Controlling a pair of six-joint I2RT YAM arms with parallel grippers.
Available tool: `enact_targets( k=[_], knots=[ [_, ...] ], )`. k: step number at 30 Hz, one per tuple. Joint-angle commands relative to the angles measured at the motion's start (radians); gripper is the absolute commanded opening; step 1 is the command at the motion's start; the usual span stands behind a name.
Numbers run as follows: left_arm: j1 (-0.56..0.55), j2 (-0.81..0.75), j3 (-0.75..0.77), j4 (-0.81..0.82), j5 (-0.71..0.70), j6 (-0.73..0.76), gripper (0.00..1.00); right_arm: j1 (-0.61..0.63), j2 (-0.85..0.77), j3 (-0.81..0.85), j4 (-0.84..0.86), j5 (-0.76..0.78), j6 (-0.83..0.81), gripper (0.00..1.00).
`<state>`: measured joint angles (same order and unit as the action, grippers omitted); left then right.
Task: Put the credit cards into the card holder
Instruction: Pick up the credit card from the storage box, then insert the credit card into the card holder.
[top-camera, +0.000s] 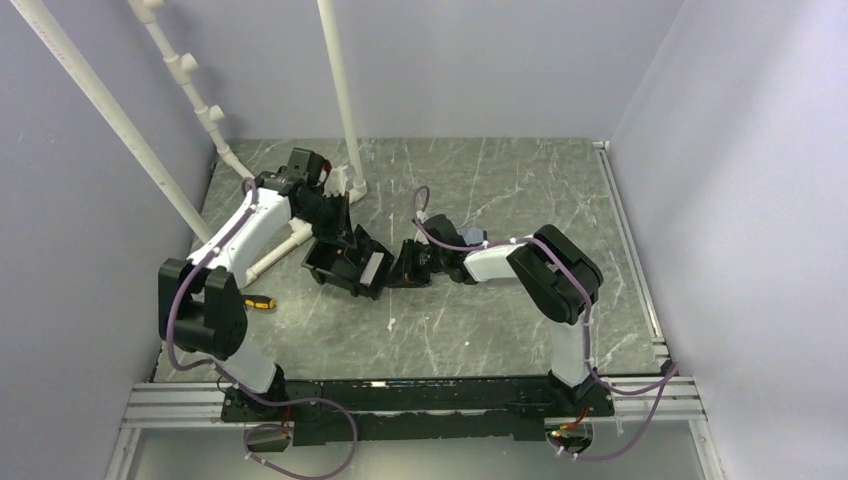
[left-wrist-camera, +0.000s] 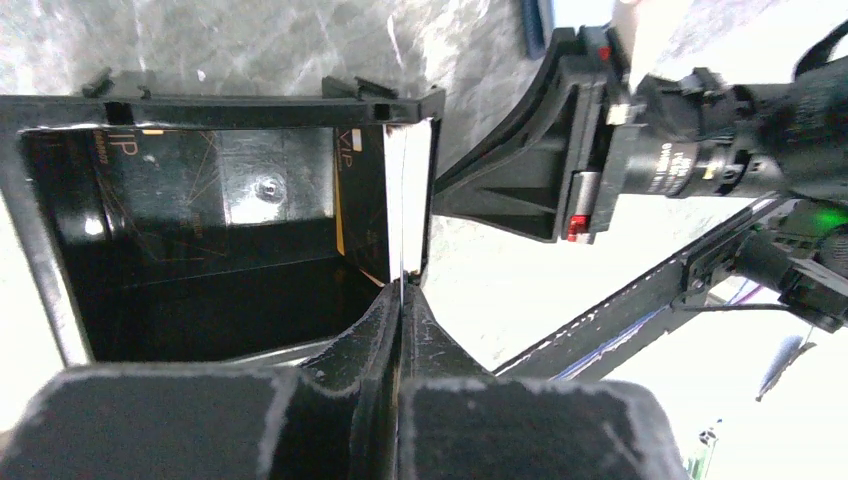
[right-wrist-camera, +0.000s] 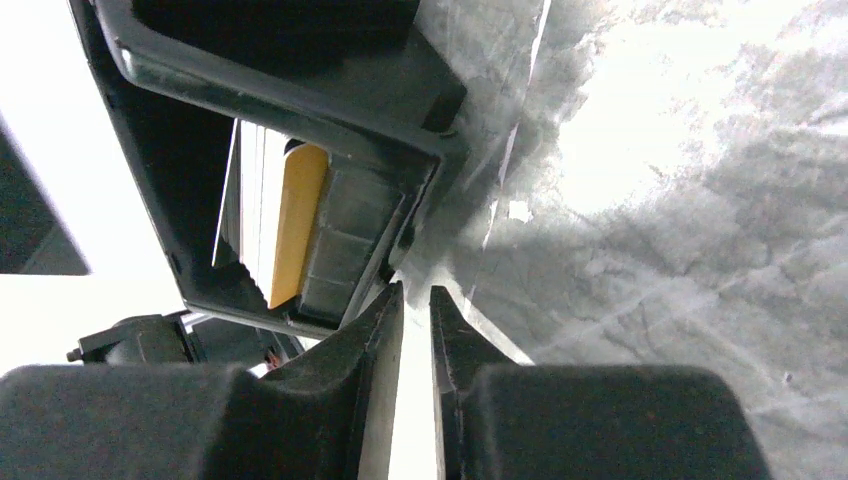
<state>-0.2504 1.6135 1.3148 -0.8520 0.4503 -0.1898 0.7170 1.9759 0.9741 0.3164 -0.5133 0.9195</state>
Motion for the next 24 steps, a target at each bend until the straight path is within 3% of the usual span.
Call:
enact_targets(
  k=[1,8,14,19,24],
  knots=[
    [-0.012,-0.079,0.086,-0.064,-0.035,-0.020,0.05,-0.002,-0.095,0.046,-0.076,0.039,-0.060,0.21],
    [-0.046,-0.122,0.133,0.029,0.053,-0.080,0.00,-0.042,-0.255,0.047,-0.366,0.161,-0.254,0.40],
    [-0.113,-0.045,0.034,0.431,0.232,-0.313,0.00,-0.251,-0.375,-0.011,-0.475,0.102,-0.458,0.52],
    [-0.194,0.191,0.084,0.599,0.262,-0.428,0.00,-0.398,-0.304,0.016,-0.468,0.030,-0.510,0.31],
    [-0.252,0.391,0.205,0.614,0.278,-0.440,0.00,-0.466,-0.212,0.027,-0.423,-0.035,-0.516,0.20]
  ],
)
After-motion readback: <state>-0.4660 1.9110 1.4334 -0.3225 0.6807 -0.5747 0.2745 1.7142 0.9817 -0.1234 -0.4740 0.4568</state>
